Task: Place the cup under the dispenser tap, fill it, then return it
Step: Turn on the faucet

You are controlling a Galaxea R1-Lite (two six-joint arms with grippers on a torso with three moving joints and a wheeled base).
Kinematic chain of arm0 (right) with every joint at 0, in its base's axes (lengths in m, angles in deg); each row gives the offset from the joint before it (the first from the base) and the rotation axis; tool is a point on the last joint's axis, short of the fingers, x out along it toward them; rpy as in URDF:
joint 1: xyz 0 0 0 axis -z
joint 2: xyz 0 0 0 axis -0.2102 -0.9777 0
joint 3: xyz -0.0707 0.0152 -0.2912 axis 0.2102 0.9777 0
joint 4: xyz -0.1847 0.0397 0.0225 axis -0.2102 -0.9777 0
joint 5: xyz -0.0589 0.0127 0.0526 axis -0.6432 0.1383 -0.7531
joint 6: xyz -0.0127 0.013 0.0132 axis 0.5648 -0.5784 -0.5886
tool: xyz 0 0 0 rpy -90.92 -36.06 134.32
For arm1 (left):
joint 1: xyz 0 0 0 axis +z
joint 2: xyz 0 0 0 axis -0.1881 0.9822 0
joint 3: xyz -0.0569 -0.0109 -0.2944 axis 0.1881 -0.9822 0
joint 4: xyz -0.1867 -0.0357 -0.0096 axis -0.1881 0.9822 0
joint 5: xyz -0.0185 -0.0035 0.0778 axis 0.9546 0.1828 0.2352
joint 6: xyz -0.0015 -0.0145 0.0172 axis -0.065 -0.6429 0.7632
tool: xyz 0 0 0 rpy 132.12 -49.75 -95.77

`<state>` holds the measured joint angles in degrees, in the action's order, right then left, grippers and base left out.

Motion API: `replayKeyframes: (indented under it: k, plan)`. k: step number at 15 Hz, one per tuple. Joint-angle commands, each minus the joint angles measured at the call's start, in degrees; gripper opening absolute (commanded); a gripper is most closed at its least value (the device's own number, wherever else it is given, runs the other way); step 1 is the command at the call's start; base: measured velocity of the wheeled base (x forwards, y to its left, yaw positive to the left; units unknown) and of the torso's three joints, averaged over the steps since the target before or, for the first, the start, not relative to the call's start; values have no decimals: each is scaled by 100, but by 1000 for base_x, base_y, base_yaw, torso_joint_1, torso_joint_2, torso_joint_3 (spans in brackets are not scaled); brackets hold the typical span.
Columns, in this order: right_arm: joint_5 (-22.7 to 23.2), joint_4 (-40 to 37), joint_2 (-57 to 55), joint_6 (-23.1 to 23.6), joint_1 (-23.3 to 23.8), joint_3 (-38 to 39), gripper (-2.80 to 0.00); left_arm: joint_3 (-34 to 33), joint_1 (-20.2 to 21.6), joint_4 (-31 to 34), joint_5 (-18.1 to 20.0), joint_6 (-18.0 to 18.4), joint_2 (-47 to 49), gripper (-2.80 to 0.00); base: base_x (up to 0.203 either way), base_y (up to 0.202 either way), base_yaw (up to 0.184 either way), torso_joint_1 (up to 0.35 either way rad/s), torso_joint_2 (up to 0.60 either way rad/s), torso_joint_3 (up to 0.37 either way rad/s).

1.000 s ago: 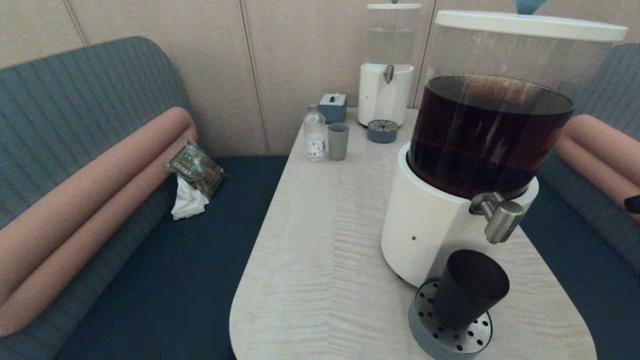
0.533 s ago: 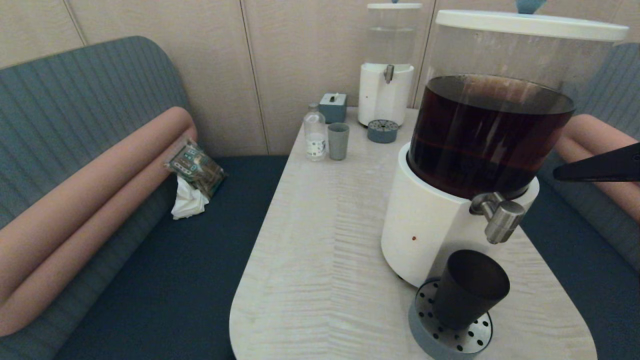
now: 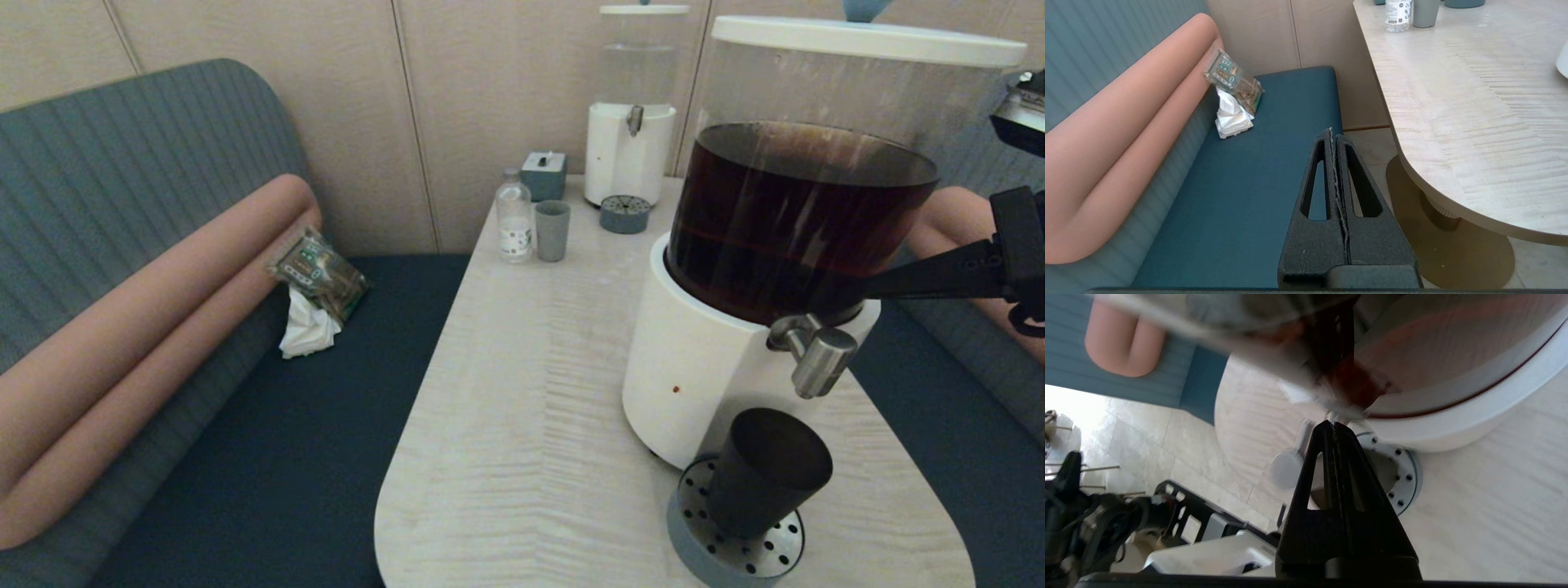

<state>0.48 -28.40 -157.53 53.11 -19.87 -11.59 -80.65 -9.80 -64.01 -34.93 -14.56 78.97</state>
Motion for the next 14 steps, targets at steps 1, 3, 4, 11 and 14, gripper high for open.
replayKeyframes:
  k: [1, 3, 4, 11, 14]
  plan:
    - [14, 157, -26, -11, 25, 227, -280, -229, 2, -8, 1, 2, 8, -280, 0, 0, 0, 0, 0, 0]
    - [14, 236, -60, -2, 27, 406, -280, -229, 2, -8, 1, 2, -1, -280, 0, 0, 0, 0, 0, 0]
    - [22, 237, -60, -2, 27, 441, -280, -229, 2, -8, 1, 2, 2, -280, 0, 0, 0, 0, 0, 0]
    - [85, 261, -36, 57, 18, 599, -280, -229, 2, -8, 1, 2, -1, -280, 0, 0, 0, 0, 0, 0]
    - [176, 355, 22, 63, 10, 705, -280, -229, 2, -8, 1, 2, 4, -280, 0, 0, 0, 0, 0, 0]
